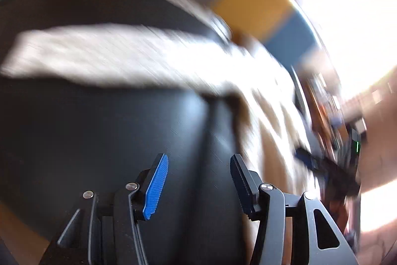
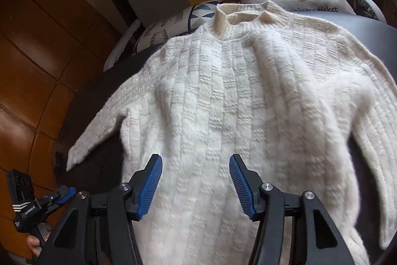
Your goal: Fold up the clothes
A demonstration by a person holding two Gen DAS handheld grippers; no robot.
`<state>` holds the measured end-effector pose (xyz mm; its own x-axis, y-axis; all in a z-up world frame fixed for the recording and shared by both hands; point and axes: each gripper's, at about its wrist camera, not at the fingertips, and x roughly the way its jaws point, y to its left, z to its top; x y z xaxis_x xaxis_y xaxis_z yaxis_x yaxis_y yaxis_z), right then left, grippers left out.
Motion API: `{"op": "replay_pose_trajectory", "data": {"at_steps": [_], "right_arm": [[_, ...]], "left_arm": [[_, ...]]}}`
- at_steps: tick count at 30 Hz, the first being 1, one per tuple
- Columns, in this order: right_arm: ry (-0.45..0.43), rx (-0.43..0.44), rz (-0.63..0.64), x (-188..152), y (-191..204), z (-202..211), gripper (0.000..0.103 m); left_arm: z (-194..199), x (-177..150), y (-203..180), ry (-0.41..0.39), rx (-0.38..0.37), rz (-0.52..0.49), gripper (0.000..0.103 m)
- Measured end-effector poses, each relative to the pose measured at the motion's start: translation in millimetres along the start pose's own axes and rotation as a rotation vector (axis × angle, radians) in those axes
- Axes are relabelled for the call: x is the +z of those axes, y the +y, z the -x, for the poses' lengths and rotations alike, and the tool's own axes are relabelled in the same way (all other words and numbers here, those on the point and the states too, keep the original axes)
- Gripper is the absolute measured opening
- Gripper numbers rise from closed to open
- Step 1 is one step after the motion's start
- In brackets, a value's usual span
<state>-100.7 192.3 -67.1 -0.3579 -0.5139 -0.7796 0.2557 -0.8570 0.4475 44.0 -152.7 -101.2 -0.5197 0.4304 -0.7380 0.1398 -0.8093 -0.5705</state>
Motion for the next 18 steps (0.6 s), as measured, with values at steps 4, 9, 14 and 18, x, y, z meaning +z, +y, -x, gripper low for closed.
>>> {"op": "replay_pose_trajectory", "data": {"at_steps": [4,9,14,18], "right_arm": [[-0.016,-0.005,-0.007,-22,-19,34,0.058],[0.005,0.006,-0.028,-52,-41,45,0.058],[0.000,-0.012,-0.071,-73,-59,42,0.058],[0.002,0.027,-0.103,-82,-67,45,0.058]], "left_arm": [[-34,-42,-53,0.103,-0.005,-0.059,0.053],[-62,-54,-86,0.088,0.118,-0.178,0.056],[-56,-38,-69,0.084,0.194,-0.191,0.005],[-33,-28,-43,0.053,0.214,-0.133,0.005]]}}
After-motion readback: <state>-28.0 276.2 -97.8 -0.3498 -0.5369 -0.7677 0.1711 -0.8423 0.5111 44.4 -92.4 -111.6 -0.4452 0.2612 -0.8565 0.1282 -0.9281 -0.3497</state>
